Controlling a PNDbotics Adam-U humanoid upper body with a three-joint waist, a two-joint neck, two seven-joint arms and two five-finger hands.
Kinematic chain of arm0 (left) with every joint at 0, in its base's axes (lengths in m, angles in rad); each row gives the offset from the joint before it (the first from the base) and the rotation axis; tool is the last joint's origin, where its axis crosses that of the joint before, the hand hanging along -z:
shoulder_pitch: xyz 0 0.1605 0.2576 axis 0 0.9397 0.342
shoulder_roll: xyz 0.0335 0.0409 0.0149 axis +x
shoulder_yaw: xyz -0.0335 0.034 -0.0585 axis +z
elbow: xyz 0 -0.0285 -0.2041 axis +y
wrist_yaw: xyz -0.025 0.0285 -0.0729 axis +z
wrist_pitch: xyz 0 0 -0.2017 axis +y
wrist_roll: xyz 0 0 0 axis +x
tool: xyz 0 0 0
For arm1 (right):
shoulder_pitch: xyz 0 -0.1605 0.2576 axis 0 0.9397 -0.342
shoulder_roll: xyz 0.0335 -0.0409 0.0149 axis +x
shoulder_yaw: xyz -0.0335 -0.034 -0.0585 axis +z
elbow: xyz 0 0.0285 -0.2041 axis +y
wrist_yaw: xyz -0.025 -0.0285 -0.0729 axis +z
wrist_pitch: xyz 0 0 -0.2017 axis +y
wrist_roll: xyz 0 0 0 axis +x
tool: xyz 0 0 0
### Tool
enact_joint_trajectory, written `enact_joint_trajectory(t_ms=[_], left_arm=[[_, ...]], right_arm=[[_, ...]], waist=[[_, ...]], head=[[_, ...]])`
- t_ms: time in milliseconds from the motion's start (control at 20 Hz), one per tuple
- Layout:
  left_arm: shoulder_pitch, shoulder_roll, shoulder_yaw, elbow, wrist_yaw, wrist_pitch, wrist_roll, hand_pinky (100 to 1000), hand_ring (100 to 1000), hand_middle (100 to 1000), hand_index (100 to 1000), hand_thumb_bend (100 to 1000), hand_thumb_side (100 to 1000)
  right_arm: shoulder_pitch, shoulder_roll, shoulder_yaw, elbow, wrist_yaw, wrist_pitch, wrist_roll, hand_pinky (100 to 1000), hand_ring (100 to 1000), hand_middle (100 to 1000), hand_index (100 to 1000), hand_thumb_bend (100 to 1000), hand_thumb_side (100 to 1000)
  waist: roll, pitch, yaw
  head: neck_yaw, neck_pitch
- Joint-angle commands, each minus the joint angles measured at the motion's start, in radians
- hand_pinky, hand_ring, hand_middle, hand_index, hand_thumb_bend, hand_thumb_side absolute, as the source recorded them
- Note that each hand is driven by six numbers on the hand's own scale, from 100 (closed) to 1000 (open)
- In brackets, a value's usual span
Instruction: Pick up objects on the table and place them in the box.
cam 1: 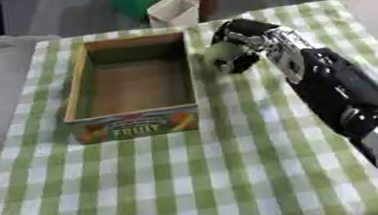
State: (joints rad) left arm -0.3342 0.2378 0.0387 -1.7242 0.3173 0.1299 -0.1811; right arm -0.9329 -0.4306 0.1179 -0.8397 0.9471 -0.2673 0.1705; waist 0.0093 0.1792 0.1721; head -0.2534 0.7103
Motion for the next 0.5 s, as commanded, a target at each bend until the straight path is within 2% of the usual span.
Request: enact_joint_trajectory(t_ms=[50, 100, 350, 400, 450, 500], left_arm=[[-0.011, 0.016, 0.004, -0.014, 0.003, -0.001, 0.002, 599, 778, 727, 714, 212, 210], [-0.010, 0.017, 0.004, -0.014, 0.003, 0.000, 0.002, 599, 777, 727, 714, 212, 210], [-0.011, 0.019, 0.002, -0.014, 0.003, 0.000, 0.001, 599, 777, 726, 713, 213, 208], [-0.011, 0.019, 0.001, -0.014, 0.003, 0.001, 0.001, 599, 777, 726, 713, 213, 208], [-0.011, 0.019, 0.000, -0.014, 0.003, 0.001, 0.000, 599, 777, 726, 713, 213, 208], [-0.011, 0.018, -0.001, -0.014, 0.004, 0.001, -0.001, 598, 777, 726, 713, 213, 207]], right_arm=[[-0.037, -0.044, -0.022, -0.053, -0.022, 0.013, -0.062, 262, 161, 326, 508, 100, 277], [-0.045, -0.049, -0.027, -0.063, -0.030, 0.018, -0.078, 260, 159, 321, 506, 100, 140], [-0.086, -0.057, -0.040, -0.104, -0.070, 0.033, -0.139, 257, 152, 313, 498, 100, 105], [-0.094, -0.053, -0.036, -0.110, -0.081, 0.032, -0.143, 257, 152, 313, 500, 100, 193], [-0.100, -0.046, -0.030, -0.116, -0.089, 0.028, -0.141, 257, 152, 314, 500, 100, 106], [-0.105, -0.036, -0.020, -0.122, -0.094, 0.022, -0.136, 260, 154, 316, 502, 100, 110]], waist=[[-0.001, -0.018, 0.000], [-0.002, -0.018, 0.000], [-0.007, -0.023, 0.001], [-0.007, -0.024, 0.002], [-0.008, -0.025, 0.003], [-0.007, -0.026, 0.004]], head=[[-0.002, -0.011], [-0.002, -0.011], [-0.004, -0.009], [-0.004, -0.009], [-0.005, -0.009], [-0.007, -0.008]])
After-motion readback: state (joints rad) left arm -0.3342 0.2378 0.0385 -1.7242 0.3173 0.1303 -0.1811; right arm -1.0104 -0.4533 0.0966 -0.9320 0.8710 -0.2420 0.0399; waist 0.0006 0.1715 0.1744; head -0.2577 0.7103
